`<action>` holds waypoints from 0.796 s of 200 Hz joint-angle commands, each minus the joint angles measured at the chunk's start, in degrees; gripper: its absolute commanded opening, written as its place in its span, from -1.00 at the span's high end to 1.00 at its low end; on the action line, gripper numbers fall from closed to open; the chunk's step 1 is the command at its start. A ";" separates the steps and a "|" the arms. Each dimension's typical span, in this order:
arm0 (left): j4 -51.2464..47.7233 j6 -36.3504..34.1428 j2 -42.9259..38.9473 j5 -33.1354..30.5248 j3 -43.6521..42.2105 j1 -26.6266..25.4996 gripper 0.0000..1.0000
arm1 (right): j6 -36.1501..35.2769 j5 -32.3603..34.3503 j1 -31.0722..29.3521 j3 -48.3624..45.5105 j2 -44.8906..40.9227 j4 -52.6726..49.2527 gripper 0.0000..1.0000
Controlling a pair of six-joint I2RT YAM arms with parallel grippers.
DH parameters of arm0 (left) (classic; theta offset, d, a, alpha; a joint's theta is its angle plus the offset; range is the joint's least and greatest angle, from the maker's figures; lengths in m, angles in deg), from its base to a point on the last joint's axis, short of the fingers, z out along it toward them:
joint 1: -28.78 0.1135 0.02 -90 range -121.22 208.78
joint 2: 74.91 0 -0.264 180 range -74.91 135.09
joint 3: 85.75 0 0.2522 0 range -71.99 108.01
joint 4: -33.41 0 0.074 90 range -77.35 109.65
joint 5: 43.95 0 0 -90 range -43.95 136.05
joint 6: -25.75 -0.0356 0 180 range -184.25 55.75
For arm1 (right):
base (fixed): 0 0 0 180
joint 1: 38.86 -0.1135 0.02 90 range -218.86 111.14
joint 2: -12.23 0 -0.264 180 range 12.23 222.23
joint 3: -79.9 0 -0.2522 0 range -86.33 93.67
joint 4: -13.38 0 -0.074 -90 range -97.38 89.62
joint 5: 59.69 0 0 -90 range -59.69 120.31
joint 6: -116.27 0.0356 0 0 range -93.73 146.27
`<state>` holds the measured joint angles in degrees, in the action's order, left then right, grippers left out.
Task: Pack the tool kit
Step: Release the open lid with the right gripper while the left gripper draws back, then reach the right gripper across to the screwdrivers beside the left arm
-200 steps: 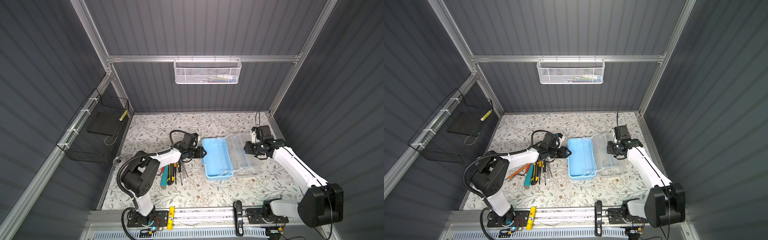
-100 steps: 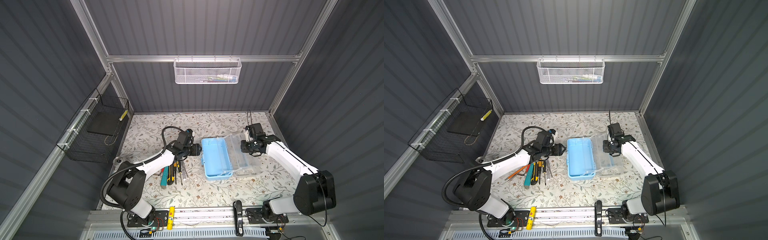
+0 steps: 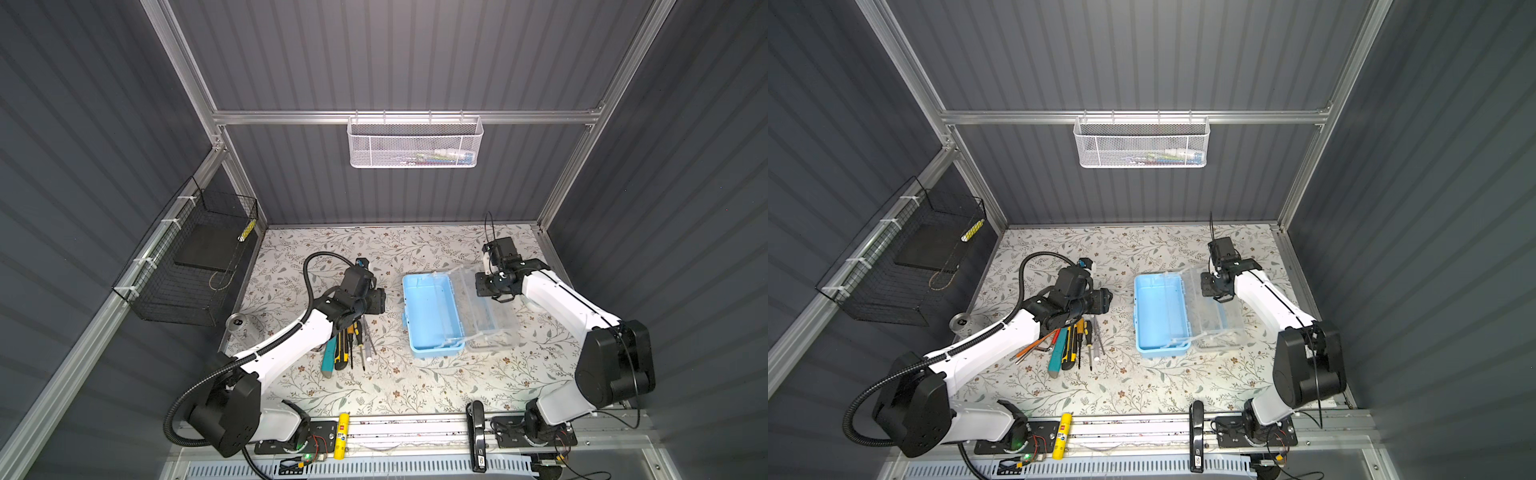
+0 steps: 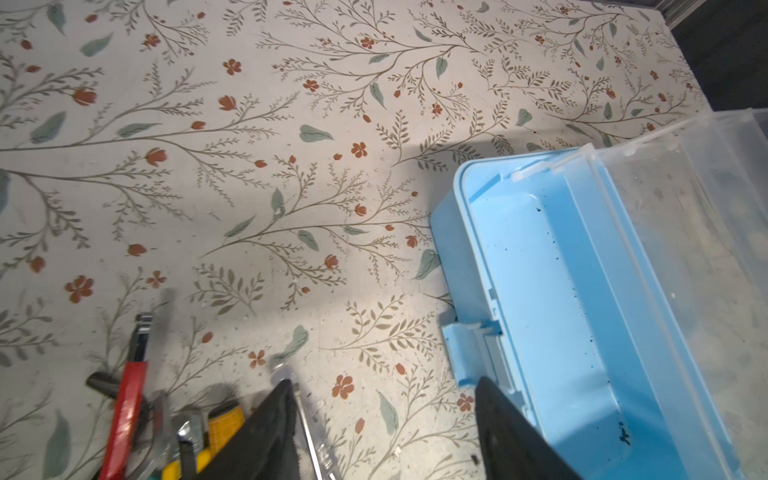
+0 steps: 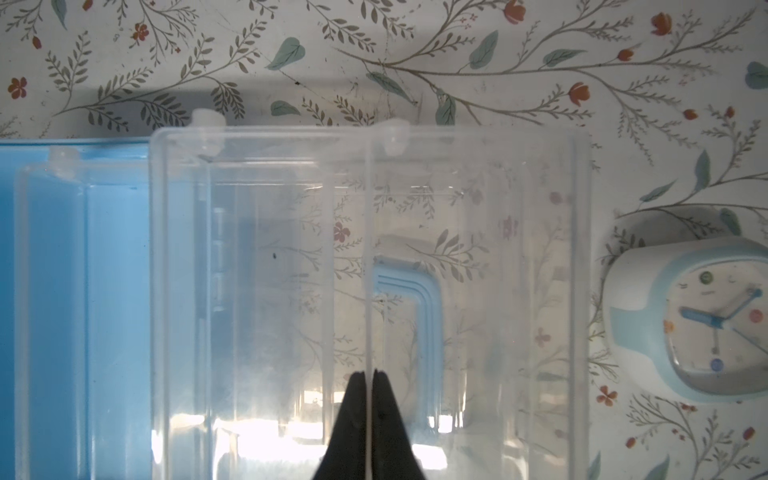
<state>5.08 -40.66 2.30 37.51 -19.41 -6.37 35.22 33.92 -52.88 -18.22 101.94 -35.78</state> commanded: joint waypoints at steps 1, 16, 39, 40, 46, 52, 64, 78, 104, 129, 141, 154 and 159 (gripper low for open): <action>-4.00 -1.40 -2.85 -4.52 -1.14 0.42 -0.39 | -0.71 0.82 -0.13 2.58 2.33 0.13 0.93; -5.12 -1.86 -4.30 -6.37 -1.52 0.51 -0.39 | -0.99 1.08 -0.13 3.65 3.35 0.56 0.93; -6.47 -2.58 -5.69 -8.73 -2.18 0.63 -0.40 | -2.51 0.41 -0.13 5.54 4.81 0.71 0.84; -6.54 -2.54 -5.72 -8.84 -2.20 0.67 -0.40 | -2.56 0.28 -0.13 5.67 4.88 0.65 0.83; -6.92 -2.52 -6.03 -9.47 -2.45 0.78 -0.41 | -2.83 -0.01 -0.13 6.27 5.24 0.30 0.70; -7.28 -2.52 -6.26 -10.10 -2.47 0.92 -0.42 | -2.84 0.05 -0.21 6.72 5.51 -0.20 0.59; -7.66 -2.26 -6.87 -11.01 -2.91 1.38 -0.46 | -2.76 0.45 -0.43 7.62 5.27 -1.10 0.41; -7.75 -1.40 -7.70 -10.93 -3.53 2.86 -0.57 | -2.54 1.69 -1.11 8.31 3.61 -2.37 0.30; -7.13 0.61 -8.32 -6.77 -4.49 9.08 -0.74 | -1.83 4.44 -3.10 10.00 -0.57 -5.45 0.20; -7.23 1.28 -8.74 -4.58 -5.62 15.61 -0.93 | 0.90 3.23 -7.75 12.67 -2.84 -7.95 0.17; -6.99 1.28 -9.07 -4.94 -6.54 17.59 -0.99 | 2.50 1.01 -11.96 13.15 -2.84 -6.70 0.15; -6.51 1.82 -9.01 -4.91 -7.41 19.35 -0.99 | 4.27 -2.63 -17.00 13.44 -1.67 -4.33 0.15; -6.15 2.04 -8.84 -4.71 -7.94 19.94 -0.99 | 4.88 -3.77 -19.06 13.53 -0.91 -3.19 0.15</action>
<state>-0.95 -39.87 -5.57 31.28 -25.44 11.40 36.25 35.69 -64.20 -5.45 99.01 -40.48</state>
